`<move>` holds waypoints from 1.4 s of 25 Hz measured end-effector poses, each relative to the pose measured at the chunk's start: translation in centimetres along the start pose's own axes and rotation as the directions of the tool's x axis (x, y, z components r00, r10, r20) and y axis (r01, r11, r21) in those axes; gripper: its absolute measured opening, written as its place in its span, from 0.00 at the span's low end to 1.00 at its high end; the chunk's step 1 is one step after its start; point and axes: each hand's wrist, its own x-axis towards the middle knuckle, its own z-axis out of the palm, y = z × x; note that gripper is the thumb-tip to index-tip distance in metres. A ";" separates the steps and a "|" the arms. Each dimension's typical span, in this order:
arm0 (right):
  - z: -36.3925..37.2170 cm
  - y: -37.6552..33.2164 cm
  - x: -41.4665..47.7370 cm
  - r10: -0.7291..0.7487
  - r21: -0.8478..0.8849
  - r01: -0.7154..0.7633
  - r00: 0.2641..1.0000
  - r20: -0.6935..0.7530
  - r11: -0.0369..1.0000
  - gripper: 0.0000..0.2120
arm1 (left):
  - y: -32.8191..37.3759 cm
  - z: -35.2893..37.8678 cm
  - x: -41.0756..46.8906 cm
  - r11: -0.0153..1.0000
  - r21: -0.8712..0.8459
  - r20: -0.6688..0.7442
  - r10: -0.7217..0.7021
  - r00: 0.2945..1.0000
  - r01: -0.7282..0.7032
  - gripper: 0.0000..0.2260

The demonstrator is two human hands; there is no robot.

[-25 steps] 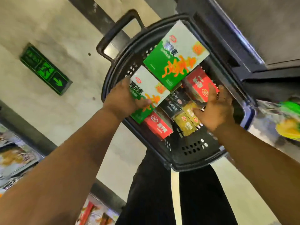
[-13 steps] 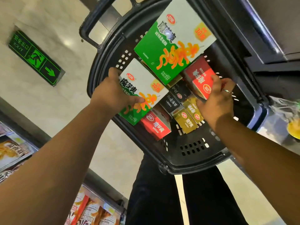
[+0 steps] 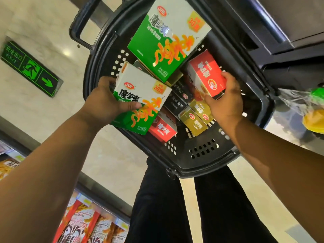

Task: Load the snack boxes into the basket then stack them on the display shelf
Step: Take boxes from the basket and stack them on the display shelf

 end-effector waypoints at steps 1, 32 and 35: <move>-0.5 0.0 -0.8 0.033 0.070 -0.033 0.999 -0.001 0.997 0.34 | 0.1 0.1 -0.5 1.000 -0.020 0.006 0.003 1.000 -0.003 0.38; -32.9 -12.1 -38.4 0.305 0.987 0.103 0.943 -0.135 0.121 0.16 | 17.3 -11.8 -38.0 0.814 -0.477 0.198 0.467 0.862 -0.331 0.29; -36.2 -10.7 -40.8 0.273 0.983 0.138 0.948 -0.166 0.120 0.15 | 19.2 -10.2 -41.9 0.789 -0.486 0.172 0.507 0.845 -0.375 0.28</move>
